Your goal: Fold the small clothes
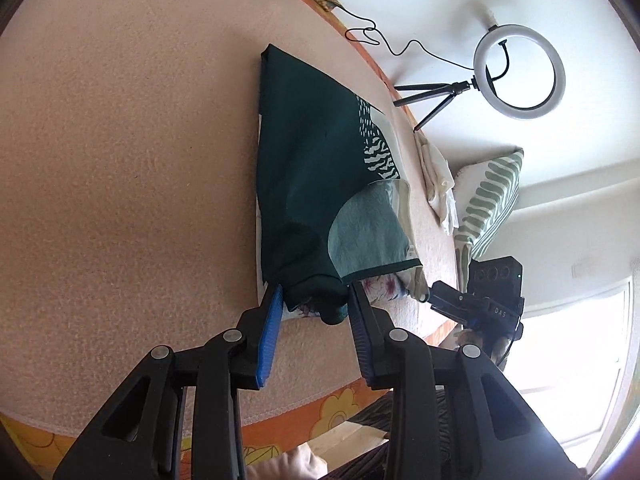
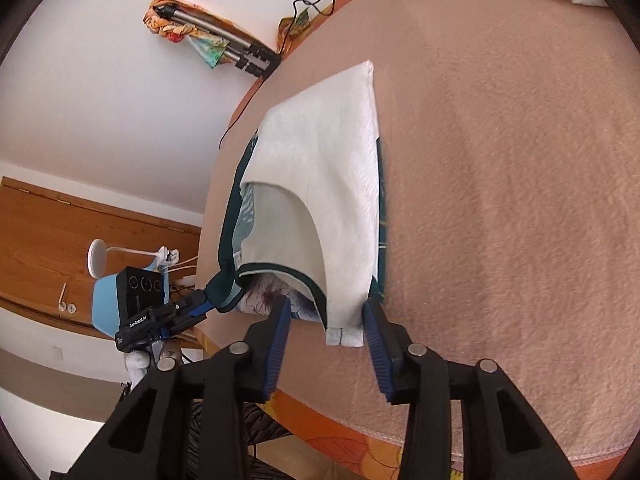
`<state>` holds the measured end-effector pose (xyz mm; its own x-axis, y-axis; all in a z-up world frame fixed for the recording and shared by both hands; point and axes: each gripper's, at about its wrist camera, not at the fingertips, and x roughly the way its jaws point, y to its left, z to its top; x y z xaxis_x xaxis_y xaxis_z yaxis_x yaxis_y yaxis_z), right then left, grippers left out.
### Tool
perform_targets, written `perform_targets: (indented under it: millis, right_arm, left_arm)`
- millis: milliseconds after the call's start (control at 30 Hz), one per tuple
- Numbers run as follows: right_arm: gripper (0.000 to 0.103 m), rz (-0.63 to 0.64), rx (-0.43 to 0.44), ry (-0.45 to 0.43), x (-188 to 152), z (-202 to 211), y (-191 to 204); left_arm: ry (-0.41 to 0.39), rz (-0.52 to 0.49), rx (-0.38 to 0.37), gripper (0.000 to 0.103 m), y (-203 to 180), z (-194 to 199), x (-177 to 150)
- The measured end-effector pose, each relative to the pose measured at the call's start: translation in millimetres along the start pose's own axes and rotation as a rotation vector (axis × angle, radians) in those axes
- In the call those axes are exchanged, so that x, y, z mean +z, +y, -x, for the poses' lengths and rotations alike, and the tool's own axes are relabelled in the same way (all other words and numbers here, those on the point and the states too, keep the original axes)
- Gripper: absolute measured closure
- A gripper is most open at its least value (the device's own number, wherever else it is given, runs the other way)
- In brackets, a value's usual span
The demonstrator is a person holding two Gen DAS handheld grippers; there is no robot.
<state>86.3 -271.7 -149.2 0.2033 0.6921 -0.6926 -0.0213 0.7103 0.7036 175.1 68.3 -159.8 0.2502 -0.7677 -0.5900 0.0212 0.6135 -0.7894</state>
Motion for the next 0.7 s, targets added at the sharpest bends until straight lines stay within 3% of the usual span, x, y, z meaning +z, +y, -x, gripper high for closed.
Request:
perform_targets:
  millis: [167,267,300,367,467,700]
  right_arm:
    - [0.067,0.022,-0.014,0.001,0.7,-1.0,4.0]
    - [0.079,0.033,-0.025,0.012,2.5,-4.0,5.4]
    - [0.083,0.037,-0.026,0.014,2.9,-5.3,6.6]
    - [0.092,0.055,-0.035,0.021,2.2,-6.5,9.7]
    - [0.101,0.081,-0.062,0.015,3.6,-5.1,16.8]
    - [0.102,0.185,-0.116,-0.052,2.6,28.7,42.4]
  left_arm:
    - [-0.041,0.01,0.002,0.071,0.2,10.8,6.6]
    - [-0.029,-0.014,0.024,0.075,-3.3,0.2,7.8]
    - [-0.015,-0.038,0.043,0.076,-7.3,-4.3,7.0]
    - [-0.004,-0.085,0.064,0.099,-14.4,-10.9,4.9]
    - [-0.014,-0.173,0.11,0.1,-26.7,-13.4,1.4]
    - [-0.037,-0.369,0.255,0.1,-50.7,3.5,-11.2]
